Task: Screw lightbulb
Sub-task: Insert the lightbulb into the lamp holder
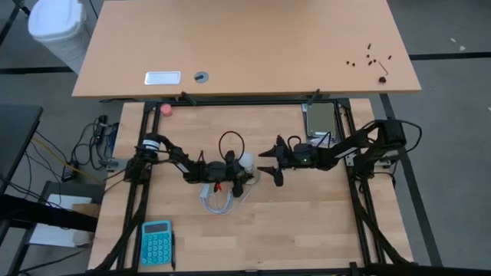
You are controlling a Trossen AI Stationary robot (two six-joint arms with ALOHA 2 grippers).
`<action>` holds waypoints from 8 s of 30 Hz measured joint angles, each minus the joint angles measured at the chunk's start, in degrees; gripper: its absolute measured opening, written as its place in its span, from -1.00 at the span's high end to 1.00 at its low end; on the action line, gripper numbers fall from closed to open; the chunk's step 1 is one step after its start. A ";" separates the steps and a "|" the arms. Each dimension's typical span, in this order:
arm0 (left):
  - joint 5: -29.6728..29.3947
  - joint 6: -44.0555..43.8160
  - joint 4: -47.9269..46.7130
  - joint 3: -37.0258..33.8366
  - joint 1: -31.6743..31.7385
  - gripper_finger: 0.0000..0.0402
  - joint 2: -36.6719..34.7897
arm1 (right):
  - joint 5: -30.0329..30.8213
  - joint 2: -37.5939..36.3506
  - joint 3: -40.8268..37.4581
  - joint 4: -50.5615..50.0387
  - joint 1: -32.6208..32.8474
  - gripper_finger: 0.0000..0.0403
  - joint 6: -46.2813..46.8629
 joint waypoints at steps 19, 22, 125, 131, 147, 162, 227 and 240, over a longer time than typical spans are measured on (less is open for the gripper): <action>1.26 1.41 -11.71 -0.24 0.00 -0.19 -8.25 | 0.00 -3.81 0.02 -3.38 0.21 -0.29 -0.03; 0.71 1.52 -12.18 -1.66 0.00 -0.19 -10.24 | 0.02 -3.81 0.02 -3.52 0.74 -0.28 -0.19; -0.51 8.67 -20.73 4.55 2.08 0.06 -10.21 | -31.50 16.50 5.25 18.46 -12.94 -0.57 -0.09; 0.34 8.63 -20.78 4.55 2.08 0.06 -10.21 | -39.45 17.93 10.07 17.28 -14.28 -0.57 1.06; 4.52 8.83 -20.77 4.55 3.40 0.06 -10.21 | -48.54 17.89 14.60 10.61 -16.13 -0.55 -4.67; 4.89 7.89 -20.80 4.55 3.52 0.06 -10.21 | -42.92 17.89 14.61 11.23 -14.22 -0.52 -6.09; 3.82 4.89 -21.41 4.35 3.43 -0.01 -10.26 | 3.17 17.78 14.49 6.30 2.62 -0.03 -4.74; 2.44 4.56 -20.71 4.03 3.48 -0.01 -10.24 | -11.47 16.49 13.81 4.23 -2.22 -0.13 -4.48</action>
